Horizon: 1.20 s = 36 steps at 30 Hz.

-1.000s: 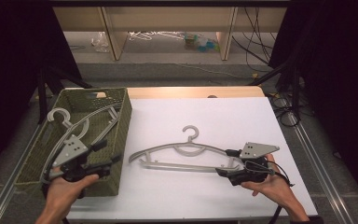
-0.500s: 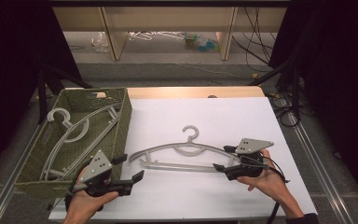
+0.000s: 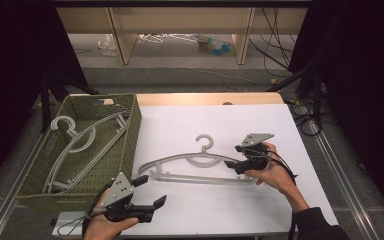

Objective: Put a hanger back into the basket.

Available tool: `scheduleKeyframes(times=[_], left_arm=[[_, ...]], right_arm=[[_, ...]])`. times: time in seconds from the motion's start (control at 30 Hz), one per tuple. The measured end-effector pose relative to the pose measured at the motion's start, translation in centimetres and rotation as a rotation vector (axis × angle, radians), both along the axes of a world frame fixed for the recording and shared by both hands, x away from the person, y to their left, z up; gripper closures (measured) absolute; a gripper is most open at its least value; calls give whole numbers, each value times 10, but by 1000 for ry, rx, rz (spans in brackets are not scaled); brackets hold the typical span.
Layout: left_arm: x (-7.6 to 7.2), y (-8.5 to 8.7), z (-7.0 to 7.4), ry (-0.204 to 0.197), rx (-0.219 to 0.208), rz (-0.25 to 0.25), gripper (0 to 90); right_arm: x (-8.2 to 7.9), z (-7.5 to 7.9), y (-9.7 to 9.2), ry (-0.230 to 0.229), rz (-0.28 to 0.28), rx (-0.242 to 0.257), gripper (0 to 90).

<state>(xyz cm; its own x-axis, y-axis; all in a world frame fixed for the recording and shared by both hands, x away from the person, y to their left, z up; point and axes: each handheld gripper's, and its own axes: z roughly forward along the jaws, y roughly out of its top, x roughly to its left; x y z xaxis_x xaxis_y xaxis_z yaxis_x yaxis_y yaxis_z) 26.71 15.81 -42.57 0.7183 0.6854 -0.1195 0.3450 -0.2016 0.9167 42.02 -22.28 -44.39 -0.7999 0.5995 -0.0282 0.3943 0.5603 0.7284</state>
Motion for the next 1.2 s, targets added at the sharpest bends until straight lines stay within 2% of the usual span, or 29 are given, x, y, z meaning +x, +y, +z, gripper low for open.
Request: scheduleKeyframes(times=[0.03, 0.07, 0.1, 0.17, 0.23, 0.27, 0.33, 0.43, 0.53, 0.57, 0.63, 0.67, 0.73, 1.2], left_arm=[[1, 0, -2, -2, -1, -10, 170], [1, -1, -2, 5, 7, -10, 170], [2, -1, -4, 4, 3, -17, 170], [1, -2, -4, 16, 18, -18, 170], [1, -2, -5, 12, 17, -24, 170], [1, -2, -5, 11, 20, -29, 170], [1, -2, -5, 12, 12, -35, 170], [1, -2, -5, 15, 24, -35, 170], [1, -2, -5, 14, 26, -40, 171], [2, -2, -5, 13, 24, -42, 172], [2, -2, -6, 18, 26, -38, 174], [1, -2, -6, 17, 27, -41, 175], [2, -2, -6, 15, 27, -44, 177], [1, -3, -7, 17, 26, -70, 183]], right_arm=[[4, -3, 3, -27, 2, 4, 324], [8, -7, 7, 5, 9, -2, 346], [8, -7, 7, 5, 9, -2, 346], [17, -12, 11, 37, 28, -63, 377], [19, -15, 12, 46, 16, -68, 394], [22, -16, 13, 36, 19, -70, 409], [27, -19, 14, 69, 12, -76, 432], [33, -22, 15, 107, -13, -92, 487], [36, -24, 17, 150, -8, -112, 520], [38, -25, 17, 142, 7, -119, 536], [40, -27, 19, 153, 10, -140, 581], [42, -29, 21, 159, 30, -148, 624], [42, -28, 24, 172, 42, -177, 633], [46, -25, 29, 184, 74, -239, 687]])
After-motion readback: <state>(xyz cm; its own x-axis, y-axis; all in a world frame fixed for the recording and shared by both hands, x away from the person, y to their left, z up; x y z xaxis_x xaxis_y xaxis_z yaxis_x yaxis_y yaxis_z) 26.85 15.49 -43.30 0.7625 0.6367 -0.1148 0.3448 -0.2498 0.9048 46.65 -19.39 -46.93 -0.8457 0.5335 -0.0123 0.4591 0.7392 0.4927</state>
